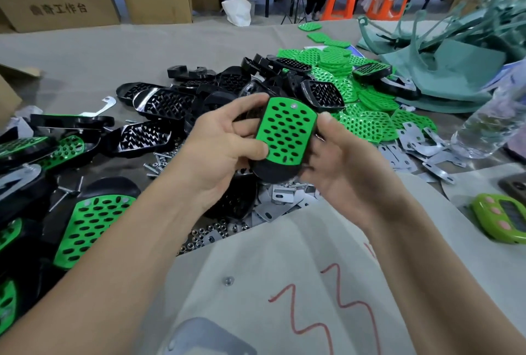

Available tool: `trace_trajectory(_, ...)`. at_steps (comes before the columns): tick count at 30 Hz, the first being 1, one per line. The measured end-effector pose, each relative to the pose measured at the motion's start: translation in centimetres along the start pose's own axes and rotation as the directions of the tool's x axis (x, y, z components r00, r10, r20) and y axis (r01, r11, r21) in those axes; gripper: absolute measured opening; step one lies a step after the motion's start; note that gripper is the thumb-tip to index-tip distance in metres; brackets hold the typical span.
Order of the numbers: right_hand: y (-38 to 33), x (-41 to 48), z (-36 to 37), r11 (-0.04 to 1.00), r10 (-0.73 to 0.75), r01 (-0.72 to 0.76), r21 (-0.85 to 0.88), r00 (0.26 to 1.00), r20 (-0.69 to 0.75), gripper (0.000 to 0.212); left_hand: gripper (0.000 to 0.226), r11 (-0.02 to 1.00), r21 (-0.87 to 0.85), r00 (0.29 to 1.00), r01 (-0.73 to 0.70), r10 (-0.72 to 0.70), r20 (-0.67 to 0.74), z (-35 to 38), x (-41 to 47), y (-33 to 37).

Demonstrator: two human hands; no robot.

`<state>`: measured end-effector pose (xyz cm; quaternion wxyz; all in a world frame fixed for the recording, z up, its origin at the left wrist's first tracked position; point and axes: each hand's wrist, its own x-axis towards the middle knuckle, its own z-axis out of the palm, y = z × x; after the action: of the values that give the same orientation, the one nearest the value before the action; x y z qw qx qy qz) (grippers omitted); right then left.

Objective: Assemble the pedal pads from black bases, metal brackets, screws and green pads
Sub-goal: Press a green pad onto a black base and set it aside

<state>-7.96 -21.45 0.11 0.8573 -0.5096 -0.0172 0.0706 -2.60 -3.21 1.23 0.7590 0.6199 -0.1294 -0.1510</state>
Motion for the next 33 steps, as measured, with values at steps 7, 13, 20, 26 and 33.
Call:
trace_trajectory(7,0.6,-0.2,-0.6,0.33,-0.342,-0.012,-0.944,0.931,-0.131,0.021,0.073,0.991,-0.136,0.95,0.015,-0.056,-0.306,-1.0,0.8,0.1)
trace_trajectory(13,1.2,-0.2,-0.3,0.25,-0.146,-0.107,-0.962,0.978,-0.147,0.018,0.071,0.989,-0.146,0.941,0.01,-0.058,-0.333,-0.7,0.6,-0.1)
trace_trajectory(20,0.5,-0.4,0.3,0.432,-0.295,-0.038,-0.901,0.938,-0.18,0.017,0.075,0.994,-0.114,0.943,-0.004,-0.034,-0.331,-0.1,0.3,0.0)
trace_trajectory(26,-0.2,-0.4,1.1,0.836,-0.359,0.192,-0.515,0.9,-0.247,0.02,0.079,0.999,-0.03,0.957,-0.041,0.031,-0.288,0.4,0.1,-0.3)
trace_trajectory(33,0.5,-0.3,1.4,0.76,-0.373,0.147,-0.633,0.896,-0.24,0.017,0.078,0.996,0.008,0.962,-0.085,0.084,-0.258,0.6,0.1,-0.7)
